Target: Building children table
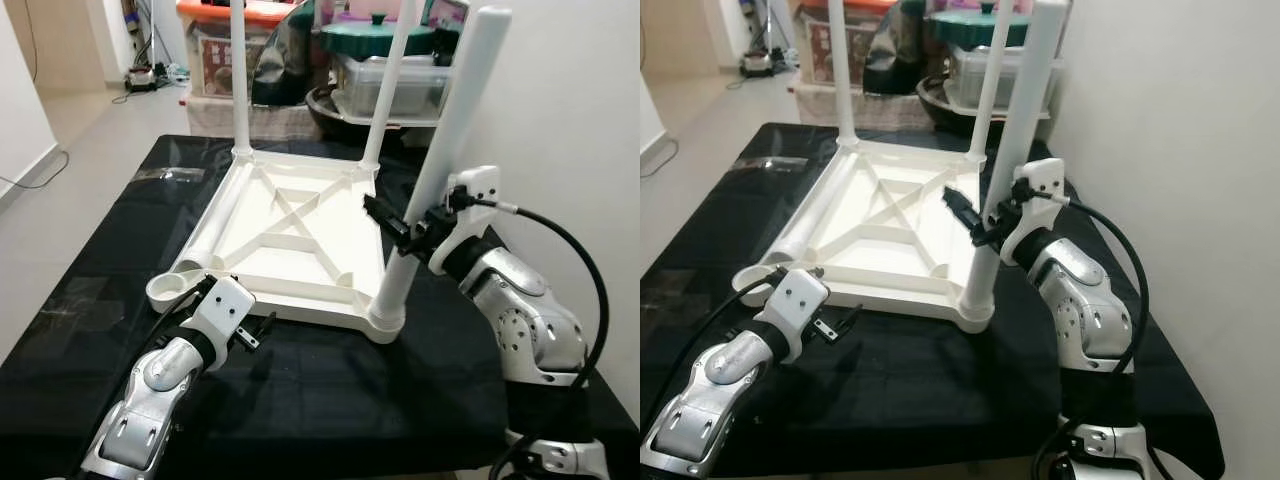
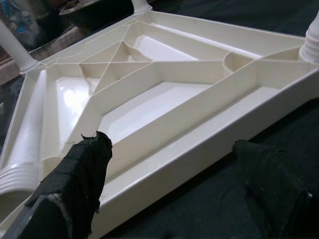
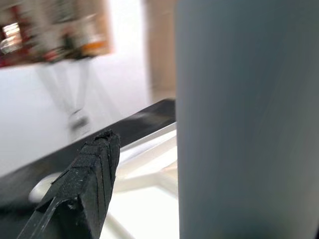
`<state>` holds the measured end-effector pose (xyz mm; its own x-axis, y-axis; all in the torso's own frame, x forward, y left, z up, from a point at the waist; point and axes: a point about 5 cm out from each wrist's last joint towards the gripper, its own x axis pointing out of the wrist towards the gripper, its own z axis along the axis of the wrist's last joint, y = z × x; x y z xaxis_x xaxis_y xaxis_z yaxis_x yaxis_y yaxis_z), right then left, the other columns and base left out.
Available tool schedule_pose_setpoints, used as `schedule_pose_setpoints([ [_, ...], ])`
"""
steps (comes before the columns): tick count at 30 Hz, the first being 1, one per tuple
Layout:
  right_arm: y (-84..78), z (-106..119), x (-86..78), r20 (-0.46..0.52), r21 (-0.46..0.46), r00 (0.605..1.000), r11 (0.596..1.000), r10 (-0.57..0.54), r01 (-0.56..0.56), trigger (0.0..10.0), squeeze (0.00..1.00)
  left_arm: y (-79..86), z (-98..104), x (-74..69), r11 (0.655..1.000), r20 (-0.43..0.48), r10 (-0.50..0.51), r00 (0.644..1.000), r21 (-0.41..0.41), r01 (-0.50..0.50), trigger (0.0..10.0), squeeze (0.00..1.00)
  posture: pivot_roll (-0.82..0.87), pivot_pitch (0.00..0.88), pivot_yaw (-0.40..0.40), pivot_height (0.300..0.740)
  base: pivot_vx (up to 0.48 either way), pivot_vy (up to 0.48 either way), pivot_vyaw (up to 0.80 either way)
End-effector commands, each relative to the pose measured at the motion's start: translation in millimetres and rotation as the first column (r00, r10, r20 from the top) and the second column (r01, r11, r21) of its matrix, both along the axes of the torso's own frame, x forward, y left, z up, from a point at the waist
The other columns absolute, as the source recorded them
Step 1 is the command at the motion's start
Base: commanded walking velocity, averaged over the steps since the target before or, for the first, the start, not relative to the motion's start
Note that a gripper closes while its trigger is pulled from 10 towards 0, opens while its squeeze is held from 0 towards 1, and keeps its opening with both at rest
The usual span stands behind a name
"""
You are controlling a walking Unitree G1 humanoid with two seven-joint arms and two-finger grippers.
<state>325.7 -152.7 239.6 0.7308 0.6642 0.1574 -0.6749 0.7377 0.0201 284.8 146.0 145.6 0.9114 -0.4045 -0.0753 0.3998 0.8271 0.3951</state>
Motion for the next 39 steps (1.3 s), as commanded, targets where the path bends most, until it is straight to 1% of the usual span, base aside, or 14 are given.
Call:
schedule_pose_setpoints([
  [1,5.3,-8.4,-1.4,-0.019,-0.030,0.995,0.995,0.098,-0.098,10.0,0.00,-0.6,-4.5,-0.5,1.000,-0.016,-0.003,1.000,0.003,0.003,10.0,0.00,0.08,0.000,-0.123,0.740,0.000,0.000,0.00],
  [8,23.8,-37.2,-5.6,-0.109,-0.185,0.872,0.852,0.477,-0.489,10.0,0.00,1.3,-4.0,-0.8,1.000,-0.011,0.007,1.000,0.005,-0.007,10.0,0.00,0.11,0.000,-0.145,0.740,0.000,0.000,0.00],
  [10,33.2,-40.6,-8.9,-0.117,-0.199,0.826,0.802,0.552,-0.564,5.8,0.00,1.8,-3.9,-1.9,1.000,-0.011,0.008,1.000,0.007,-0.008,10.0,0.00,0.11,0.000,-0.147,0.740,0.000,0.000,0.00],
  [11,36.5,-41.0,-10.4,-0.115,-0.187,0.810,0.788,0.575,-0.586,0.0,0.00,2.1,-3.9,-2.5,1.000,-0.012,0.009,1.000,0.008,-0.009,10.0,0.00,0.12,0.000,-0.149,0.740,0.000,0.000,0.00],
  [16,37.7,-42.8,-7.9,-0.119,-0.153,0.832,0.818,0.542,-0.555,0.0,0.00,2.9,-4.0,-3.4,1.000,-0.012,0.012,1.000,0.009,-0.012,10.0,0.00,0.11,0.000,-0.149,0.740,0.000,0.000,0.00],
  [20,17.0,-64.0,25.7,-0.190,-0.191,0.974,0.978,-0.121,0.084,0.0,0.00,4.3,-5.5,-6.9,1.000,-0.019,0.014,1.000,0.009,-0.014,10.0,0.00,0.10,0.000,-0.139,0.740,0.000,0.000,0.00],
  [24,-29.3,-94.9,24.5,-0.374,-0.183,0.713,0.800,-0.594,0.571,0.0,0.00,2.2,-7.2,-6.8,1.000,-0.026,0.005,1.000,0.008,-0.005,10.0,0.00,0.08,0.000,-0.127,0.740,0.000,0.000,0.00],
  [26,-29.3,-94.9,24.5,-0.374,-0.183,0.713,0.800,-0.594,0.571,0.0,0.00,2.2,-7.2,-6.8,1.000,-0.026,0.005,1.000,0.008,-0.005,10.0,0.00,0.08,0.000,-0.127,0.740,0.000,0.000,0.00],
  [28,-46.1,-106.9,4.2,-0.399,-0.244,0.508,0.623,-0.763,0.743,0.0,0.00,1.1,-6.5,-6.6,1.000,-0.026,-0.001,1.000,0.006,0.001,10.0,0.00,0.07,0.000,-0.116,0.740,0.000,0.000,0.00],
  [32,-39.5,-102.6,-17.2,-0.374,-0.261,0.443,0.551,-0.815,0.793,0.7,0.00,1.0,-5.9,-6.7,1.000,-0.025,0.000,1.000,0.001,0.000,10.0,0.00,0.07,0.000,-0.110,0.740,0.000,0.000,0.00],
  [33,-29.4,-99.2,-20.9,-0.392,-0.245,0.471,0.583,-0.790,0.774,10.0,0.00,0.9,-6.0,-6.9,1.000,-0.026,0.001,1.000,-0.002,-0.001,10.0,0.00,0.06,0.000,-0.108,0.740,0.000,0.000,0.00],
  [36,-13.3,-73.4,-20.8,-0.333,-0.044,0.585,0.632,-0.740,0.774,10.0,0.05,-0.4,-6.2,-7.5,1.000,-0.028,-0.001,1.000,-0.006,0.001,10.0,0.00,0.06,0.000,-0.104,0.740,0.000,0.000,0.00],
  [37,-5.5,-63.8,-17.8,-0.311,0.020,0.667,0.697,-0.677,0.717,10.0,1.00,-1.0,-6.2,-7.3,1.000,-0.028,-0.003,1.000,-0.007,0.003,10.0,0.00,0.06,0.000,-0.104,0.740,0.000,0.000,0.00],
  [39,0.0,-58.0,-15.8,-0.305,0.048,0.706,0.730,-0.639,0.682,10.0,1.00,-1.2,-6.3,-7.3,1.000,-0.029,-0.004,1.000,-0.007,0.004,10.0,0.00,0.06,0.000,-0.104,0.740,0.000,0.000,0.00],
])
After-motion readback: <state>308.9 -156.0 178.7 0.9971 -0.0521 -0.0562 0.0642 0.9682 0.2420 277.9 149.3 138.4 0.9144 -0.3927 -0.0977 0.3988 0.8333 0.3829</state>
